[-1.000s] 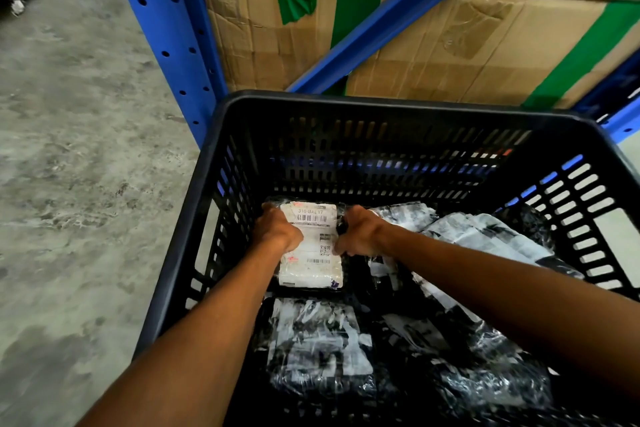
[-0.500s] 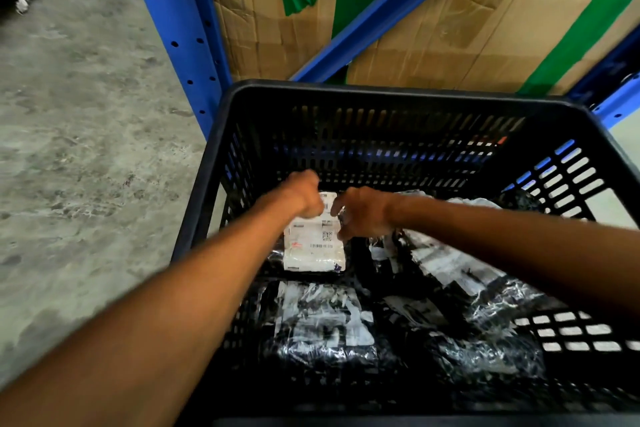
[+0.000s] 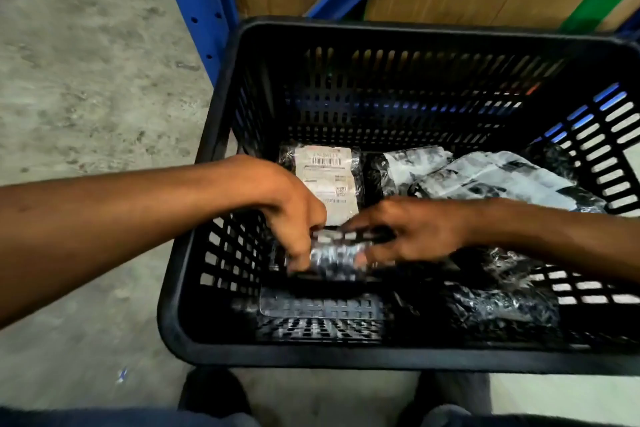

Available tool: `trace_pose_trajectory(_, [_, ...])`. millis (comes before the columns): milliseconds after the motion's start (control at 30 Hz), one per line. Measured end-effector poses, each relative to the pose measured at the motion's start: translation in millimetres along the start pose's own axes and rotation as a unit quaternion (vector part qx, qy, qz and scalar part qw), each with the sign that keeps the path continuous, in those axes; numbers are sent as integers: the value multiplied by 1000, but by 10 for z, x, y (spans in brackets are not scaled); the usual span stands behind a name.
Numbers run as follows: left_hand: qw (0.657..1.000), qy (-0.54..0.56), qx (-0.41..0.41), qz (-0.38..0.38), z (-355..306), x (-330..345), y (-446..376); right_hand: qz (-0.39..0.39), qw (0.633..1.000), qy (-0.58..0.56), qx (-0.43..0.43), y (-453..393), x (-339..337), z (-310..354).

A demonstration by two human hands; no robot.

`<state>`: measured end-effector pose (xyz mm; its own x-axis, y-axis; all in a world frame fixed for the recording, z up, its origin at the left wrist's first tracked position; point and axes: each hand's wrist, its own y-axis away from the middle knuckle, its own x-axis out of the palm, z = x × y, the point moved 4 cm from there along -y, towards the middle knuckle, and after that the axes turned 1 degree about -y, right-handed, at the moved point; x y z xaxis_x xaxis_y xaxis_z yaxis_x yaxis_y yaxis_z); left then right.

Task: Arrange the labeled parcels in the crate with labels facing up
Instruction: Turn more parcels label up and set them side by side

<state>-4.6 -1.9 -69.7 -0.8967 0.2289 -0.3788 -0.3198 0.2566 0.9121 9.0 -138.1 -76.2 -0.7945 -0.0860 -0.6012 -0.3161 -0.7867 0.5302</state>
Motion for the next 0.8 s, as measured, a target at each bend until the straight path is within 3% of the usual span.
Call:
trace_pose_trajectory(67, [998, 10, -1, -58, 42, -68, -3, -70, 997, -10, 8, 31, -232, -155])
trace_pose_trajectory(200, [980, 15, -47, -190, 156, -186, -1, -63, 996, 27, 60, 48, -191, -316])
trace_pose_trajectory(367, [959, 115, -38, -255, 248, -326, 68, -87, 984, -127, 88, 88, -428, -503])
trace_pose_trajectory(433, [925, 223, -18, -307, 335, -462, 168, -124, 974, -121, 143, 203, -696, -572])
trace_pose_trajectory(533, [818, 458, 55, -344, 421, -582, 239, -178, 956, -177, 151, 346, -970, -661])
trace_pose_trajectory(600, [761, 542, 100, -343, 398, -613, 227, -207, 940, -226, 153, 430, -1066, -715])
trace_pose_trajectory(700, [743, 553, 105, -361, 405, -601, 180, -229, 919, -293, 126, 426, -1071, -759])
trace_pose_trajectory(800, [738, 561, 88, -364, 446, -590, 170, -285, 876, -375, 105, 346, -980, -810])
